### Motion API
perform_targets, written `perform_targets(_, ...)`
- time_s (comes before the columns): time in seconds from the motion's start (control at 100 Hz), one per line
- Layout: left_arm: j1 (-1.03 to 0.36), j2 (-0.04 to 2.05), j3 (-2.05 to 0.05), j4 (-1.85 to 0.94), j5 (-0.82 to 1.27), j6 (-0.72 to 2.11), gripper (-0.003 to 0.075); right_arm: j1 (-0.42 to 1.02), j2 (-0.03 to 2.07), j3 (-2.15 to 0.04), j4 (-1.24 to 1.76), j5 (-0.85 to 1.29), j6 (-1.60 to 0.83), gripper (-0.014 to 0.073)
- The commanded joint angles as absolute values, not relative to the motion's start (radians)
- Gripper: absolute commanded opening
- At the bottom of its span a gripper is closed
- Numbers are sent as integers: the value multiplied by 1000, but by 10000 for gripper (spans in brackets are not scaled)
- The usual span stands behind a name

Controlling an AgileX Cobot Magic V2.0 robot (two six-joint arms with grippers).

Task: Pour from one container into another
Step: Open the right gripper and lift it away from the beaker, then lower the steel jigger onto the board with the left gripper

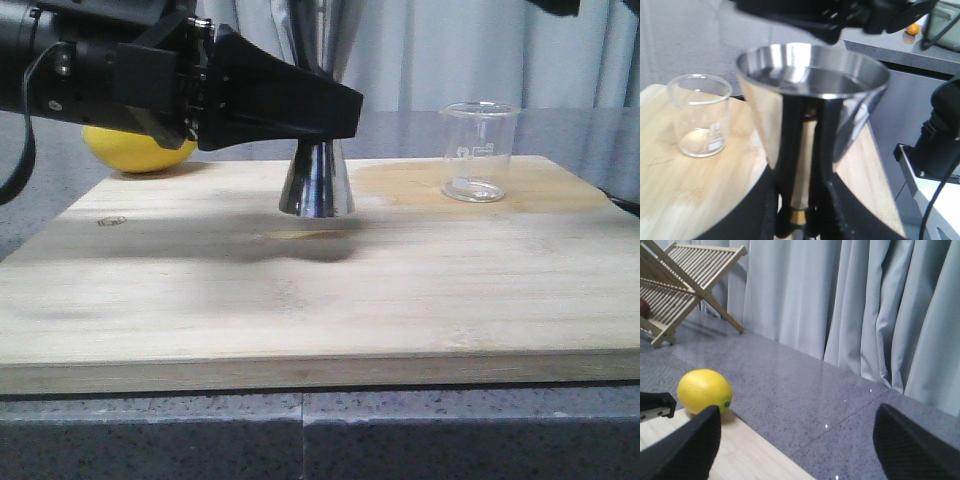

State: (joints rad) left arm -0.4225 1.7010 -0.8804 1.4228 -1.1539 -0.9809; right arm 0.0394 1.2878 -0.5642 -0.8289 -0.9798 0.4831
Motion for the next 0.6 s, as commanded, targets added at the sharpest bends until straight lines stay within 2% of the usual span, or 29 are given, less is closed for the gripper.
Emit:
perform_targets(0.0, -400, 1653, -909, 1385, -1253, -977, -19, 33, 1225, -582, -794, -1028, 499, 566)
perform_targets(0.59, -316, 1653, -909, 1281, -1251, -841, -19, 33, 1184, -582, -794, -1024, 498, 566)
